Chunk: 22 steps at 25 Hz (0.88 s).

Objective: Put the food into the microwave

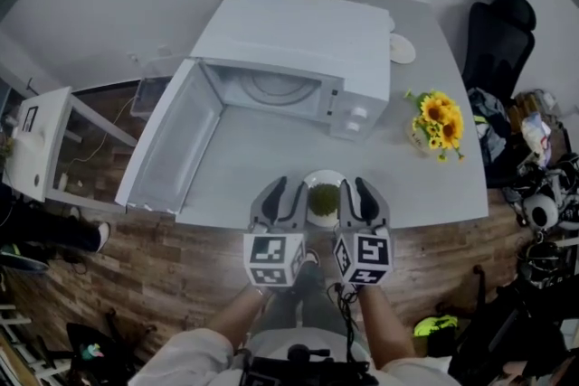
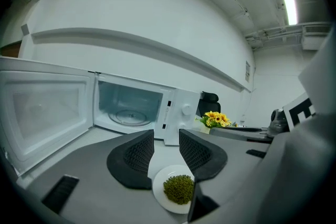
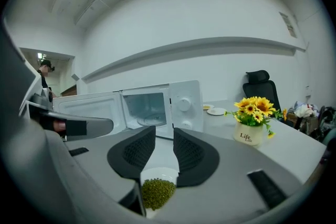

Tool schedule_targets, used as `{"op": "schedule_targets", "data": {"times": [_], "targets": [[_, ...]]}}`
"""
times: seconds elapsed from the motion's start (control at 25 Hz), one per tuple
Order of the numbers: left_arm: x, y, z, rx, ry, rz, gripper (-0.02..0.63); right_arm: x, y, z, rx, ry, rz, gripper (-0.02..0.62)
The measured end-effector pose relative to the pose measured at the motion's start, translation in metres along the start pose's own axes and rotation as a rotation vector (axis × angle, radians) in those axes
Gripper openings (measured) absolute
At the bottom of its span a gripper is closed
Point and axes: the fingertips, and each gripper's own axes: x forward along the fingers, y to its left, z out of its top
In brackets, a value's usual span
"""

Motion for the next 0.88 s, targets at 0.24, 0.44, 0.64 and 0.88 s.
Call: {"op": "schedule_targets", "data": {"times": [0.24, 0.44, 0.64, 0.88], "targets": [[0.017, -0.001, -0.042, -0.017, 0.082, -0.017, 0.176, 0.004, -0.018, -0.043, 0.027, 0.073, -0.036, 0.152], [0.029, -0.002, -0.082, -0.036, 0.166, -0.017, 0.175, 0.006, -0.035, -0.078, 0.059, 0.137, -0.074, 0.152], [0.039, 0.004, -0.116, -0.066, 0.230, 0.002, 0.175, 0.007, -0.047, -0.111, 0.090, 0.195, -0.109, 0.152], [0.049, 0.013, -0.142, -0.105, 0.288, 0.039, 0.175, 0.013, -0.056, -0.137, 0.116, 0.242, -0.138, 0.152]]}}
